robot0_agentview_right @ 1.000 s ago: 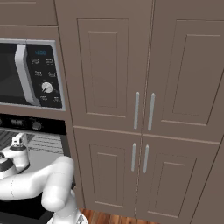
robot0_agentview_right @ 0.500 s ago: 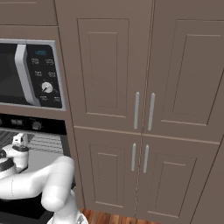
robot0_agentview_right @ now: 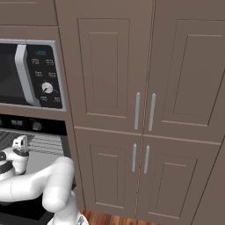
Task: Take the fish from the oven and place it on the plate on the counter.
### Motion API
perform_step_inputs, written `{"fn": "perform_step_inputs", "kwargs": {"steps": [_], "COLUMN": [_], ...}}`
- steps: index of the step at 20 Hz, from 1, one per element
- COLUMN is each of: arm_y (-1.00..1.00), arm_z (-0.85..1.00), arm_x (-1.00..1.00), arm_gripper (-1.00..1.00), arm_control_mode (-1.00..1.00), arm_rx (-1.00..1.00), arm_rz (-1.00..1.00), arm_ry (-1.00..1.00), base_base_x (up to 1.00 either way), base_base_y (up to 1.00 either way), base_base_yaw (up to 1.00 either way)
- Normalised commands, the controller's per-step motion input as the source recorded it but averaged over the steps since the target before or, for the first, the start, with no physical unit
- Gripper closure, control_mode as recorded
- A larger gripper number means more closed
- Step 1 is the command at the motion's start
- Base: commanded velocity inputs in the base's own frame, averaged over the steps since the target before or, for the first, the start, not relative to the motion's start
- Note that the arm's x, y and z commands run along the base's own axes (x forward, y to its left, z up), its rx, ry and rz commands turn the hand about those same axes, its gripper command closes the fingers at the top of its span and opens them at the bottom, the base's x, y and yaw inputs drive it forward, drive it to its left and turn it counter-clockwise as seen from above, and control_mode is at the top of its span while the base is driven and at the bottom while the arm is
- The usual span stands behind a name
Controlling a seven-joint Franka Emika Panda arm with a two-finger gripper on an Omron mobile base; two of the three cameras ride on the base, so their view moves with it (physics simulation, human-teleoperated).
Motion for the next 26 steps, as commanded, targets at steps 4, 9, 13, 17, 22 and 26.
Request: {"fn": "perform_step_inputs", "kwargs": {"steps": [4,9,13,17,22,26], "arm_y": [0.05,0.06,0.06,0.05,0.05,0.04], "arm_z": [-0.28,-0.27,-0.35,-0.43,-0.45,-0.40], "arm_x": [-0.28,-0.32,-0.42,-0.54,-0.59,-0.58], "arm_gripper": [1.00,1.00,1.00,1.00,1.00,1.00], "arm_control_mode": [-1.00,-1.00,-1.00,-1.00,-1.00,-1.00], "arm_rx": [0.00,0.00,0.00,0.00,0.00,0.00], "arm_rz": [0.00,0.00,0.00,0.00,0.00,0.00], "arm_ry": [0.01,0.05,0.07,0.08,0.10,0.18], "base_base_x": [0.00,0.00,0.00,0.00,0.00,0.00], "base_base_y": [0.00,0.00,0.00,0.00,0.00,0.00], "base_base_yaw": [0.00,0.00,0.00,0.00,0.00,0.00]}}
